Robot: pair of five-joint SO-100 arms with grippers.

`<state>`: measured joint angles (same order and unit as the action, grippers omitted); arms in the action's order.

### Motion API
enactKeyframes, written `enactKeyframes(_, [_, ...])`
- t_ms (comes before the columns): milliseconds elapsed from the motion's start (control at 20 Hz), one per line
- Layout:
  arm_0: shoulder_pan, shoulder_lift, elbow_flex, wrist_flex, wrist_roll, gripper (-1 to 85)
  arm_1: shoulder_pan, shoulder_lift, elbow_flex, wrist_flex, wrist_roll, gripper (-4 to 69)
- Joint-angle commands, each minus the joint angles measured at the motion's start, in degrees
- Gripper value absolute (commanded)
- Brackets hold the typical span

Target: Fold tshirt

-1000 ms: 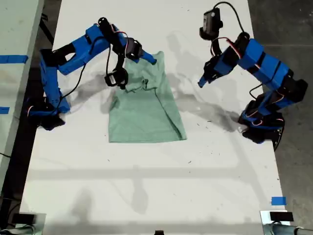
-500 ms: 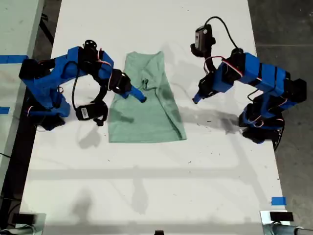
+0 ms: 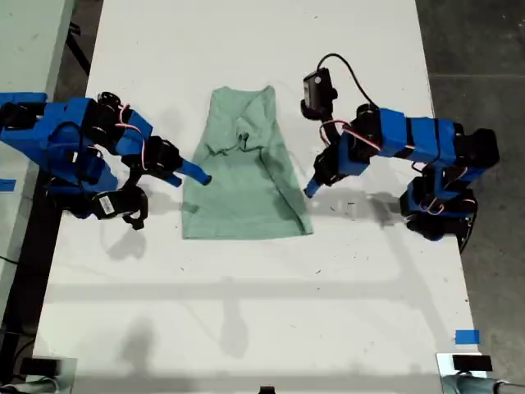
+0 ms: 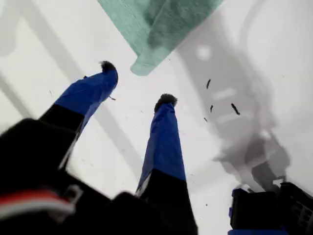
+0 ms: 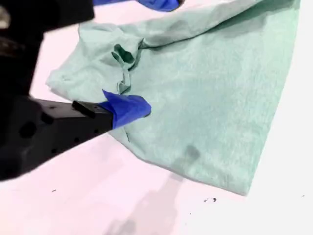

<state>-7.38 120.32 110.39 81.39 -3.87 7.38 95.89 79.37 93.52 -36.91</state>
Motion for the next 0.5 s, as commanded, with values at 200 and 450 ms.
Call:
enactKeyframes(200, [2.55,2.11,4.04,-5.63,-4.31,29.3,-4.04,-8.26,-10.28,0.79,7.21,33.5])
enactKeyframes(450, [2.64,-0.18,4.04,-6.86,-4.04,29.2,-4.75,-11.43,-10.37,0.7,10.2,37.3])
